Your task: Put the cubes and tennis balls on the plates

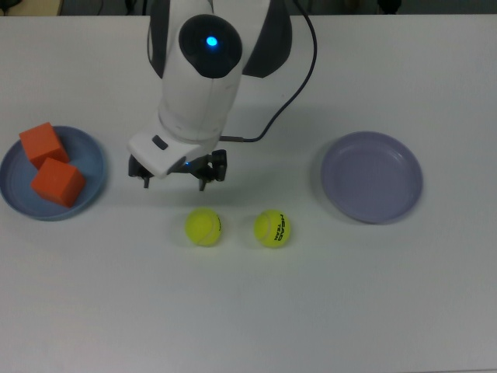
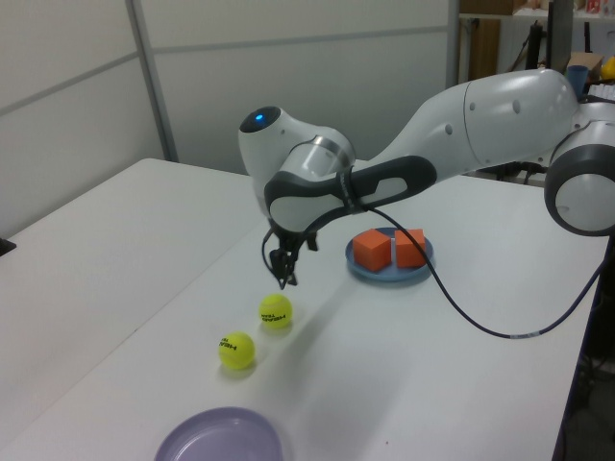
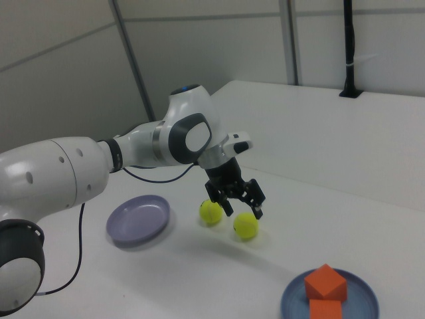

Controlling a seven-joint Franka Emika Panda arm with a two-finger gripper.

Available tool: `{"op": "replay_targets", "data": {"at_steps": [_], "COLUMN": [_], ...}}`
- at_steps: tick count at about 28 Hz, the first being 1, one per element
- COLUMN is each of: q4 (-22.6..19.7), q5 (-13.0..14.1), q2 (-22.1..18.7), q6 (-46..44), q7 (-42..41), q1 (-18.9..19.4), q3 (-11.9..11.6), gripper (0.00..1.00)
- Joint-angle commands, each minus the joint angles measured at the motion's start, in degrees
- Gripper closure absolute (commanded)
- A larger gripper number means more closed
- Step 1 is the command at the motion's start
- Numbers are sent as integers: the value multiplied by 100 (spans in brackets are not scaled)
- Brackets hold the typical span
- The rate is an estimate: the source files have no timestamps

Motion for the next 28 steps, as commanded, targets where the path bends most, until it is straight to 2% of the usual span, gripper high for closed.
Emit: {"op": "replay_targets", "data": {"at_steps": [1,7,13,17,22,23,24,27,28], "q4": [-64,-108,-117,-125,-187,-187,-187,-196,-196], "q5": [26,-352,-554,-695,-739,-739,-739,-739,-748], "q2": [266,608,837,881,899,890,890,881,881], "q6": [661,1302,1865,1866,1840,1831,1822,1813,1813], "q7": [-71,-62,-53,-53,-62,-62,-62,-71,-79], "q1": [48,180,277,277,347,365,365,365,365], "q3": [145,145,145,136,92,84,84,75,75], "gripper": [0,0,0,0,30,40,44,47,56]}}
